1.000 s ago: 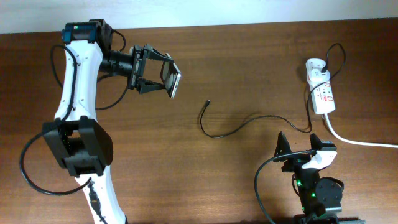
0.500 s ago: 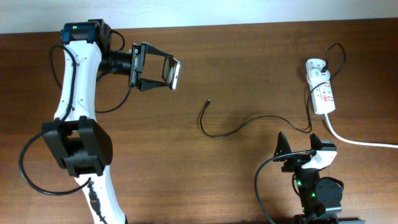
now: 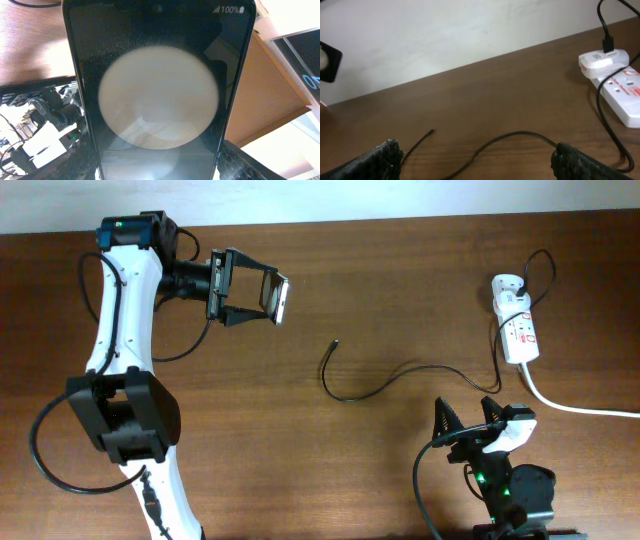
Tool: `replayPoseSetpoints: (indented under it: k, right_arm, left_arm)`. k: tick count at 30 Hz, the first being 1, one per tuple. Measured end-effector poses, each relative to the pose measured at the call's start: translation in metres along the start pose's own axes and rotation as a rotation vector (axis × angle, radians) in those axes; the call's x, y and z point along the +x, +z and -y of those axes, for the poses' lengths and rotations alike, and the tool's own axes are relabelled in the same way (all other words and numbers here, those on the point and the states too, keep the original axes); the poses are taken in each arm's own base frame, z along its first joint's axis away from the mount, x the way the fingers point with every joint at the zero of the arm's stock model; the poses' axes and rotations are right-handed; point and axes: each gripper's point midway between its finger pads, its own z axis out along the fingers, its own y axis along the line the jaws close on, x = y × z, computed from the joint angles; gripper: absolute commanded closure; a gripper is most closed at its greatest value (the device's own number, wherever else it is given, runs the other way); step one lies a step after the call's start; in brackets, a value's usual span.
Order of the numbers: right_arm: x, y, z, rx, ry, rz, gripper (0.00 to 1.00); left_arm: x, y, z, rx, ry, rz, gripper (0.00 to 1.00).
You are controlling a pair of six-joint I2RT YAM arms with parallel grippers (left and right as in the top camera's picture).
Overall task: Plug charger to phone and switch on socket
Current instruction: 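Reach the right gripper to the black cable's USB-C end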
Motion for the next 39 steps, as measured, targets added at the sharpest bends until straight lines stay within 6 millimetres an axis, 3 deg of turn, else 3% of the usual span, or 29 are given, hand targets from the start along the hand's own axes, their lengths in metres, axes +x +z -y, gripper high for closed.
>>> replayPoseSetpoints:
  k: [13, 19, 26, 29, 33, 37, 39]
  right_arm:
    - [0.007, 0.004, 0.000, 0.015, 0.023, -0.086, 0.01]
    - [0.013, 0.003, -0.010, -0.044, 0.030, -0.122, 0.01]
    - [-0.024, 0.007, -0.033, -0.073, 0.077, -0.201, 0.01]
    - [-0.045, 0.020, -0.047, -0.082, 0.104, -0.308, 0.01]
    - [-0.054, 0.031, -0.060, -0.072, 0.145, -0.500, 0.01]
    - [-0.078, 0.034, -0.076, -0.103, 0.125, -0.589, 0.01]
    - [-0.099, 0.032, -0.085, -0.123, 0.109, -0.561, 0.01]
  left_arm:
    - [0.000, 0.000, 0.000, -0.001, 0.000, 0.001, 1.00]
    - [0.000, 0.000, 0.000, -0.001, 0.000, 0.001, 1.00]
    - [0.000, 0.000, -0.001, -0.005, -0.003, 0.003, 1.00]
    - [-0.001, 0.000, -0.002, -0.012, -0.003, 0.009, 1.00]
    - [-0.002, 0.000, -0.003, -0.016, -0.004, 0.012, 1.00]
    - [-0.002, 0.000, -0.003, -0.016, -0.003, 0.013, 1.00]
    - [-0.002, 0.000, -0.003, -0.017, -0.003, 0.013, 1.00]
